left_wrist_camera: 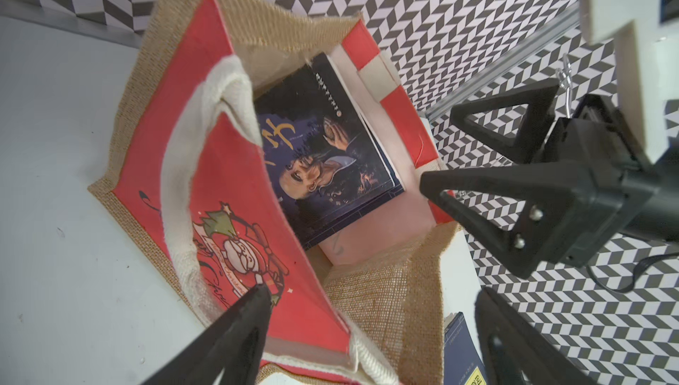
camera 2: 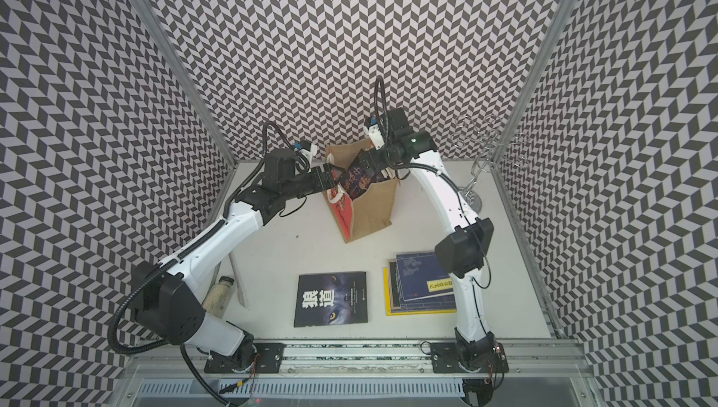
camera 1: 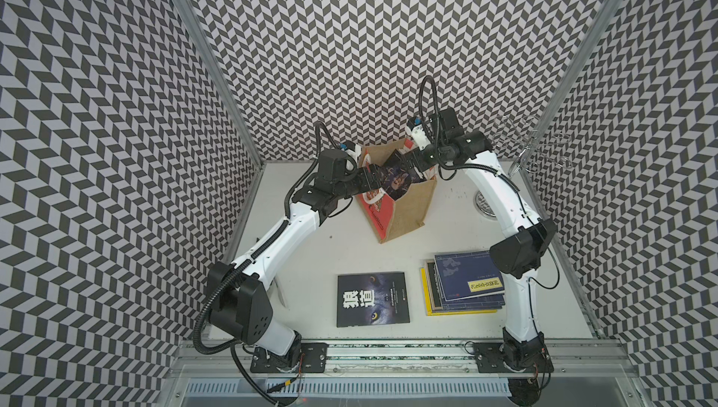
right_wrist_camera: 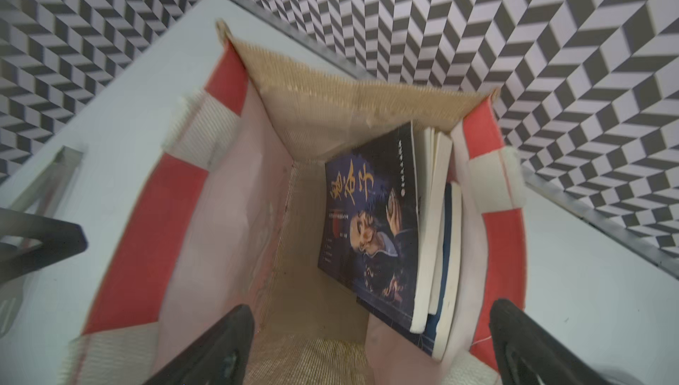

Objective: Put the books into the canvas bag
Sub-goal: Adjust the canvas bag at the center of the board.

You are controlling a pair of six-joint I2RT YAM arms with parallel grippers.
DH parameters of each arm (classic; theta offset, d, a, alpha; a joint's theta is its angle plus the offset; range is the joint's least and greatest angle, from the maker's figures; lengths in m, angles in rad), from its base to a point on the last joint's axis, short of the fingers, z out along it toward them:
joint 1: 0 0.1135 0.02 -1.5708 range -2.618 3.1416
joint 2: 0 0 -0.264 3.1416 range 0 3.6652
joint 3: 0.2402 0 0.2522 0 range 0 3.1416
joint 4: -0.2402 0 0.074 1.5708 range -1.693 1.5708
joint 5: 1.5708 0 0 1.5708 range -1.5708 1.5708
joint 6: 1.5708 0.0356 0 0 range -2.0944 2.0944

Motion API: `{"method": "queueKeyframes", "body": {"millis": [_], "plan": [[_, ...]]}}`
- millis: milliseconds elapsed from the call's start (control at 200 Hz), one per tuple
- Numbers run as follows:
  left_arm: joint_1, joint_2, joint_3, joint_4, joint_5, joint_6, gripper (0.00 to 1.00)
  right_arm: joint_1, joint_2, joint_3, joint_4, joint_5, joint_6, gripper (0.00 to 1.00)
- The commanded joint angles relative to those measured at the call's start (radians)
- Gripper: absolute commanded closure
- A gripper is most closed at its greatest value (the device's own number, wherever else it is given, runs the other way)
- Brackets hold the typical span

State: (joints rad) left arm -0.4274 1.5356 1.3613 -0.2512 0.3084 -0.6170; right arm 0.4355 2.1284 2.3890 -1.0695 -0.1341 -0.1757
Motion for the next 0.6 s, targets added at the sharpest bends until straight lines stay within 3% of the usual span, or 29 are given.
{"method": "queueKeyframes", "body": {"millis": [0, 255, 406, 596], "plan": [[0.001, 0.002, 0.012, -0.017, -0.028, 0.020, 0.14, 0.011, -0.061, -0.029, 0.018, 0.070, -0.004, 0.01], [0.000, -0.037, -0.032, 0.002, -0.026, 0.022, 0.14, 0.008, -0.104, -0.220, 0.061, 0.082, 0.014, 0.00], [-0.002, -0.042, -0.042, -0.012, -0.022, 0.032, 0.14, 0.001, -0.059, -0.137, 0.044, -0.002, 0.028, 0.01], [-0.001, -0.038, -0.044, -0.024, -0.032, 0.044, 0.14, -0.006, -0.007, -0.073, 0.020, 0.029, 0.053, 0.01]]}}
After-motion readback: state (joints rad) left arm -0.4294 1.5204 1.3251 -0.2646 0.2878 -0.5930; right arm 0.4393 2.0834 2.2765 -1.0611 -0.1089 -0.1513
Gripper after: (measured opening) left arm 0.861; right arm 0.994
